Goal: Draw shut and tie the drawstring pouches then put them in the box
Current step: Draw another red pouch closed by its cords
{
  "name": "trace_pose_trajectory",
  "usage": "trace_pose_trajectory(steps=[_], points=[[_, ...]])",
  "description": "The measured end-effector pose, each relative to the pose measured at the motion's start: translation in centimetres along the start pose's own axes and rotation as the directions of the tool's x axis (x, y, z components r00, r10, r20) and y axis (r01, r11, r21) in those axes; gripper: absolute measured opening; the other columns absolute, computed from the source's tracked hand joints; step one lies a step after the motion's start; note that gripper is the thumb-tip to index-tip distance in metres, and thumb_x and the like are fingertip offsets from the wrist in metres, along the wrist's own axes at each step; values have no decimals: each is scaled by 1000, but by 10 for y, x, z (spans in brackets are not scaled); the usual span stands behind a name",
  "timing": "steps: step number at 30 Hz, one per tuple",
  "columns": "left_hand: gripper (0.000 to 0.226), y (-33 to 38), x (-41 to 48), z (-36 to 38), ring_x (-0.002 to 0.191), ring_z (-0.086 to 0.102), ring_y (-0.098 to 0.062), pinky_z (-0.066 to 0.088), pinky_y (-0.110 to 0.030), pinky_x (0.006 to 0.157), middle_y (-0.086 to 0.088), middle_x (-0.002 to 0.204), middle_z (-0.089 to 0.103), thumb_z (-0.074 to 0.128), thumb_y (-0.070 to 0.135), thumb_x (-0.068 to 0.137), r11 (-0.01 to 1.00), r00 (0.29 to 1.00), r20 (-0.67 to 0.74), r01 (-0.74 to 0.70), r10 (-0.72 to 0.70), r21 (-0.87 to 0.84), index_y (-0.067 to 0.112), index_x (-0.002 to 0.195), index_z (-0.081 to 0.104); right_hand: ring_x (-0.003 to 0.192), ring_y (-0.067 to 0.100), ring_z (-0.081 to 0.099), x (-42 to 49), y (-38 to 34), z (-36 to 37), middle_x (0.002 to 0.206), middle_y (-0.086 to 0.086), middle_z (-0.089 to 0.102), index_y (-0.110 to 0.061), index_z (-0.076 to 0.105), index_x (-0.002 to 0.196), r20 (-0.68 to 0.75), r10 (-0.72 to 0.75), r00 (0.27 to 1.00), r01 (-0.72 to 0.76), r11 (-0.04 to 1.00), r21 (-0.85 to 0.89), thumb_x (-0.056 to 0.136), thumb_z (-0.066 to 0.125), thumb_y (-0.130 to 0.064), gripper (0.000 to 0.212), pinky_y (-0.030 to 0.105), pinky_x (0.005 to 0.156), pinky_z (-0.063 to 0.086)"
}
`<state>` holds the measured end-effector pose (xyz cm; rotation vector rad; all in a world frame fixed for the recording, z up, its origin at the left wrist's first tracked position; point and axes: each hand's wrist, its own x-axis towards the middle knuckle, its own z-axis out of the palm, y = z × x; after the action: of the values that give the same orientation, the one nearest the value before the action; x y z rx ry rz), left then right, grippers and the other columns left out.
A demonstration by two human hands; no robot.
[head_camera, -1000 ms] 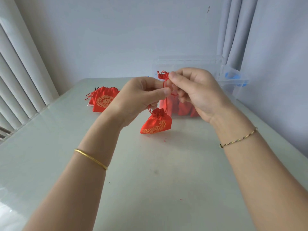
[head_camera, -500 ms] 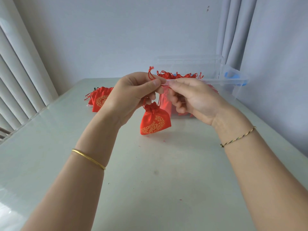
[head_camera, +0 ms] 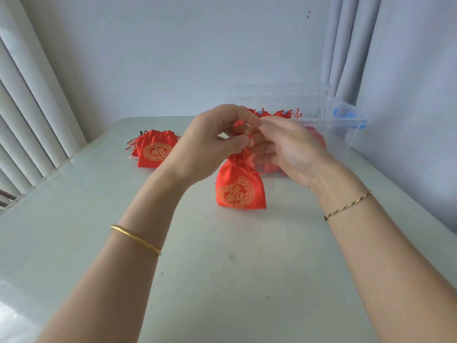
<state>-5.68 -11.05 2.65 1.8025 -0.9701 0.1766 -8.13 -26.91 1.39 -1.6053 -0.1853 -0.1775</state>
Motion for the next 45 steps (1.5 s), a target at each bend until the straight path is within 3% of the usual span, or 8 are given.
trace_pose_trajectory(steps=[4, 8, 12, 20, 26, 30, 36, 45], points=[[40, -4, -2, 4, 80, 57, -1, 46, -14, 78, 16, 83, 58, 56, -7, 81, 959, 981, -105, -132, 162, 250, 28, 100, 61, 55, 15, 57, 1, 5, 2, 72, 3, 64, -14, 60, 89, 52, 65, 997, -65, 998, 1, 98, 41, -20, 21, 29, 59, 42], [41, -9, -2, 9, 82, 60, -12, 50, -32, 80, 13, 84, 61, 57, -9, 77, 918, 937, -196, -213, 289, 333, 18, 108, 64, 61, 15, 51, 1, 6, 1, 75, 2, 62, -16, 62, 80, 130, 80, 988, -85, 996, 35, 95, 46, -19, 21, 26, 57, 39], [40, -10, -4, 11, 82, 60, -15, 51, -36, 77, 12, 85, 63, 50, 1, 76, 897, 894, -261, -262, 365, 357, 18, 109, 64, 58, 13, 50, 2, 8, 3, 71, -1, 61, -21, 65, 74, 208, 102, 973, -120, 990, 76, 90, 53, -21, 20, 24, 54, 38], [38, -13, -1, 10, 80, 61, -1, 48, -16, 74, 13, 86, 68, 63, 1, 81, 975, 919, -349, -125, 184, 185, 29, 106, 61, 47, 11, 50, 2, 4, -4, 73, 3, 62, -12, 52, 71, 110, 77, 991, -101, 969, 225, 97, 39, -18, 30, 21, 45, 34], [37, -12, 0, 10, 80, 63, -5, 51, -22, 75, 5, 86, 69, 64, 1, 80, 995, 930, -356, -71, 94, 77, 33, 97, 61, 38, 10, 40, 3, 6, -4, 59, 2, 61, -13, 46, 75, 120, 159, 980, -187, 939, 288, 97, 39, -34, 31, 19, 43, 26], [36, -13, 0, 10, 81, 65, -13, 52, -23, 75, -3, 87, 70, 65, 1, 80, 996, 929, -362, -65, 80, 54, 34, 93, 61, 41, 7, 38, 1, 4, -8, 67, 1, 60, -10, 55, 88, 168, 132, 977, -174, 945, 275, 80, 55, -34, 24, 17, 41, 24], [36, -14, 0, 10, 80, 64, -12, 53, -26, 74, -1, 86, 69, 64, 0, 81, 998, 934, -351, -53, 59, 25, 35, 90, 61, 43, 5, 46, 3, 7, -15, 62, 0, 59, -7, 60, 90, 99, 142, 985, -157, 973, 168, 83, 56, 0, 10, 15, 38, 33], [20, -24, 3, 9, 69, 67, -8, 51, -22, 67, 8, 77, 71, 62, 0, 84, 995, 937, -346, 17, -49, -93, 18, 91, 68, 40, 6, 52, 4, 7, -17, 57, -1, 62, -9, 66, 73, -152, -95, 984, 48, 956, -290, 89, 59, -12, 17, 17, 37, 33]])
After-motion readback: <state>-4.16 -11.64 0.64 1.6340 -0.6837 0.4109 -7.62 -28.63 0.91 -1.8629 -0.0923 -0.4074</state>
